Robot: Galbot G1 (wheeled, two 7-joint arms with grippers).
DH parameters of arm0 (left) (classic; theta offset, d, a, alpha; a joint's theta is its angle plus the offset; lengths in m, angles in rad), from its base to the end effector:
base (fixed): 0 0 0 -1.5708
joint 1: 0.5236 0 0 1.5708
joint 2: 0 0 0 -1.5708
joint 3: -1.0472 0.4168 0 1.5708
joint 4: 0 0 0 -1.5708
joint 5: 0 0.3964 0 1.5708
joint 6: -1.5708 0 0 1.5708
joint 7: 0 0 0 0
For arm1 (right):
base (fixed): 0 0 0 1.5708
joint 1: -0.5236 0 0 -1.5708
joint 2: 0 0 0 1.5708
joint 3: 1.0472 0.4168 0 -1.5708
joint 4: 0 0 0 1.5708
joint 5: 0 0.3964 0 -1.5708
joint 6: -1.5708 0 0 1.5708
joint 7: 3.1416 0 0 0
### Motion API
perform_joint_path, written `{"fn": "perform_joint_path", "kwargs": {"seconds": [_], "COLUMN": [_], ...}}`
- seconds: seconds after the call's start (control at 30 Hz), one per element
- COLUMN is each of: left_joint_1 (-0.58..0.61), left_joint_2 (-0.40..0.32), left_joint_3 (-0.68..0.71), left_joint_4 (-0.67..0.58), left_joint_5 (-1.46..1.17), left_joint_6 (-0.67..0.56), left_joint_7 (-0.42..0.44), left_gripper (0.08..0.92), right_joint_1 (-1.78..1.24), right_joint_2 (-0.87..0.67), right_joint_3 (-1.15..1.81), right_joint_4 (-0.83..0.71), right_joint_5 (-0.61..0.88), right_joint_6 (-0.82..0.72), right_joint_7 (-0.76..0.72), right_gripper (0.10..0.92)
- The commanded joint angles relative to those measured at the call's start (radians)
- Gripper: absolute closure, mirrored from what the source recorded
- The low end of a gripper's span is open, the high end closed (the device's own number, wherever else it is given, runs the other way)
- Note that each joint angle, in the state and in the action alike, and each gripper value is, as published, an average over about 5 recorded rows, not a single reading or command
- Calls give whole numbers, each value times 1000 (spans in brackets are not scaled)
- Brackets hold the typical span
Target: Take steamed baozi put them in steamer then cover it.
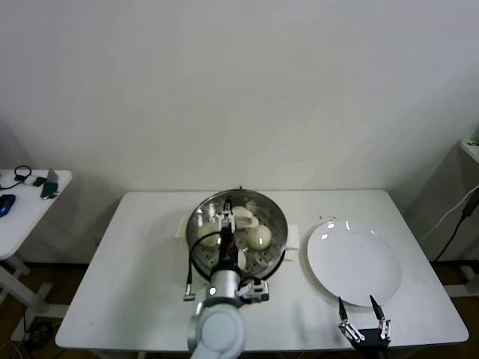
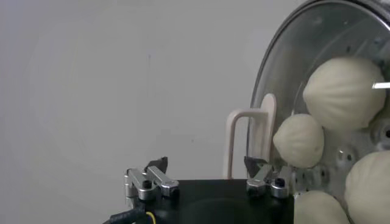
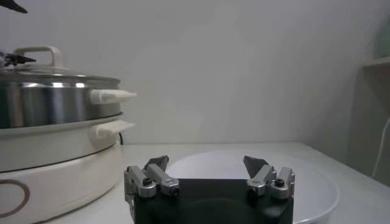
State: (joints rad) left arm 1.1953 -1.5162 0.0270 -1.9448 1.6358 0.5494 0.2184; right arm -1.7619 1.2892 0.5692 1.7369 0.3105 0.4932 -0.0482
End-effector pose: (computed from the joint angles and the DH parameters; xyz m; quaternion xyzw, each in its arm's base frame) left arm 0.2694 -0.1779 -0.3254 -0.0055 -0.7369 -0.6760 0.0043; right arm 0.0771 -0.1147 -0.5071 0.0190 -0.9994 -0.0123 0.0244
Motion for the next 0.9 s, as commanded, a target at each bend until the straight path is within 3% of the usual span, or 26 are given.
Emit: {"fn": "perform_joint_path", "kwargs": {"seconds": [0.03, 0.2, 0.37, 0.6, 0.77, 0.9], "left_joint_1": [15, 54, 143, 348, 400, 409], "left_joint_2": [119, 206, 267, 266, 225, 249], "left_joint_3": [0, -87, -256, -428, -618, -770], "left_joint_4": [-171, -270, -281, -282, -240, -127], "left_joint_5": [-328, -661, -936, -1241, -1669, -1938], "left_joint_6": [9, -81, -237, -508, -535, -573], "left_joint_7": [-40, -175, -281, -241, -179, -162], "left_gripper": [186, 177, 177, 177, 177, 177], "right_joint_1": [-7, -11, -15, -6, 2, 3], "right_joint_2": [-5, -11, -15, -14, -10, -21], "right_joint_3": [-4, 3, 8, 6, 14, 20], "right_joint_4": [14, 32, 44, 32, 29, 18], "right_joint_5": [26, 25, 38, 39, 36, 17], "right_joint_6": [-22, -28, -28, -31, -34, -37], "right_joint_7": [49, 62, 64, 63, 67, 69], "right_gripper": [203, 203, 203, 203, 203, 203]}}
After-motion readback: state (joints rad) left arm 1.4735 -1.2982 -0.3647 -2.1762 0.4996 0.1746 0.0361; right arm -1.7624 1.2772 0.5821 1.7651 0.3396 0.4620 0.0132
